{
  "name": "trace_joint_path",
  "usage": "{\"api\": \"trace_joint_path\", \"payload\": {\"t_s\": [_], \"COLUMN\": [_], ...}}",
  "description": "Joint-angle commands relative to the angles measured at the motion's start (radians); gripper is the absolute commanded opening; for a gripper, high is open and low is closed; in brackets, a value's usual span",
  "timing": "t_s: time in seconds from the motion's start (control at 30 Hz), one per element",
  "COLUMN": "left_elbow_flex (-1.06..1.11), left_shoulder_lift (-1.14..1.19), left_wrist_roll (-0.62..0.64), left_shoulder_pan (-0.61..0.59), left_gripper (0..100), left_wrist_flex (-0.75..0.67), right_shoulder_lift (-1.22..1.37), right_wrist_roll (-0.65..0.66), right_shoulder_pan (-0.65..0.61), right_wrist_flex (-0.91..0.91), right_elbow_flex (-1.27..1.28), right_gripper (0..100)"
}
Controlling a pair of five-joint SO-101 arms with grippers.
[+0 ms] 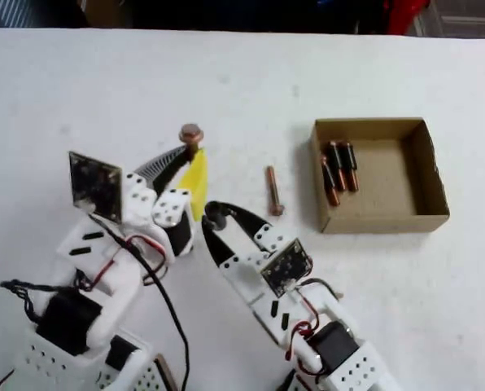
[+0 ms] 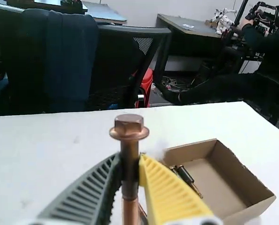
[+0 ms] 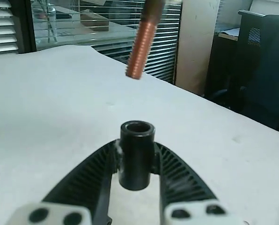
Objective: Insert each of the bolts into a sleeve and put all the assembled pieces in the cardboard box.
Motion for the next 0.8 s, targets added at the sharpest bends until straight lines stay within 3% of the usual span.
{"api": "trace_joint_path", "payload": {"t_s": [0.0, 0.23, 0.37, 0.6, 0.77], "left_elbow_flex": [-0.003, 0.126, 0.239, 0.334, 0.385], "left_shoulder_lift": [-0.042, -0.191, -0.305, -0.418, -0.458], "left_wrist_roll": [0.025, 0.025, 0.023, 0.023, -0.072], "left_shoulder_pan": [0.01, 0.068, 0.062, 0.062, 0.062], "left_gripper": [2, 2, 2, 2, 2], "left_wrist_flex": [-0.058, -0.103, -0.186, -0.201, -0.201], "right_shoulder_lift": [-0.012, -0.012, -0.012, -0.012, -0.012], "right_wrist_roll": [-0.009, -0.009, -0.009, -0.009, -0.009], "right_shoulder_pan": [0.01, 0.01, 0.01, 0.013, 0.013], "right_wrist_flex": [-0.002, -0.002, -0.002, -0.001, 0.002], "right_elbow_flex": [0.003, 0.003, 0.003, 0.008, 0.008], "right_gripper": [1.6, 1.6, 1.6, 1.6, 1.6]}}
